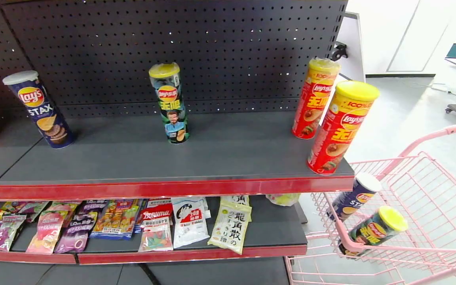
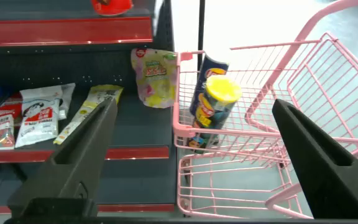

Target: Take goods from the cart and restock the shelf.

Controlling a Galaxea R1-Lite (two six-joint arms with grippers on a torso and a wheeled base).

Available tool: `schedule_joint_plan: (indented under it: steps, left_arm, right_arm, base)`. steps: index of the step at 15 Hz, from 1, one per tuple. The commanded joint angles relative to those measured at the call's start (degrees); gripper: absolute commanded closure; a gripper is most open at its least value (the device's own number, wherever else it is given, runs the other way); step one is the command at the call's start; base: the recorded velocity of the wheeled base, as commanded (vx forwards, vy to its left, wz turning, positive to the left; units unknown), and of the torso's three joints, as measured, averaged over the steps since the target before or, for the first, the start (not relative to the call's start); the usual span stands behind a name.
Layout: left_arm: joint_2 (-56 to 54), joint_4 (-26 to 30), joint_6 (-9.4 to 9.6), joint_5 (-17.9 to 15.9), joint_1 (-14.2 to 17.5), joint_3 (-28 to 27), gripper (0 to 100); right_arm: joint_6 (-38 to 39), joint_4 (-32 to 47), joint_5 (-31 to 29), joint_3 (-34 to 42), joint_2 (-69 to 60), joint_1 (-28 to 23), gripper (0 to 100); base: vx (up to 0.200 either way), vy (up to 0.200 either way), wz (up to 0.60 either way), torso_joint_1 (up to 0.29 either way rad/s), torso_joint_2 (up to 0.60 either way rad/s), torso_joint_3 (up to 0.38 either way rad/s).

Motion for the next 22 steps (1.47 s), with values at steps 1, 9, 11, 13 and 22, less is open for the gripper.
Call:
schedule_joint_plan:
  steps: [1,9,11,13,22]
  left_arm:
    - [0.0,0.0,-0.02,0.0,0.0,0.0,0]
    - [0.0,0.0,-0.02,0.0,0.0,0.0,0]
    - [0.0,0.0,-0.02,-0.1,0.0,0.0,0]
    - [0.0,0.0,-0.02,-0.1,0.0,0.0,0]
    - [0.0,0.0,-0.11,0.0,0.0,0.0,0]
  right_arm:
    - [0.1,0.0,0.0,0.0,0.0,0.0,0]
    - [0.2,0.0,-0.2,0.0,0.0,0.0,0]
    - [0.2,0.0,-0.2,0.0,0.0,0.0,0]
    - [0.2,0.0,-0.2,0.0,0.0,0.0,0]
    - [0.1,0.0,-0.1,0.0,0.0,0.0,0]
  base:
    - [0.000,-0.200,0.00,0.002,0.01,-0.002]
    - [0.000,-0.050,-0.22,0.003,0.00,0.000]
    - [0.000,0.000,-0.60,0.000,0.00,0.005]
    - [0.000,0.000,-0.60,0.005,0.00,0.007]
    - [0.000,0.000,-0.27,0.001,0.00,0.001]
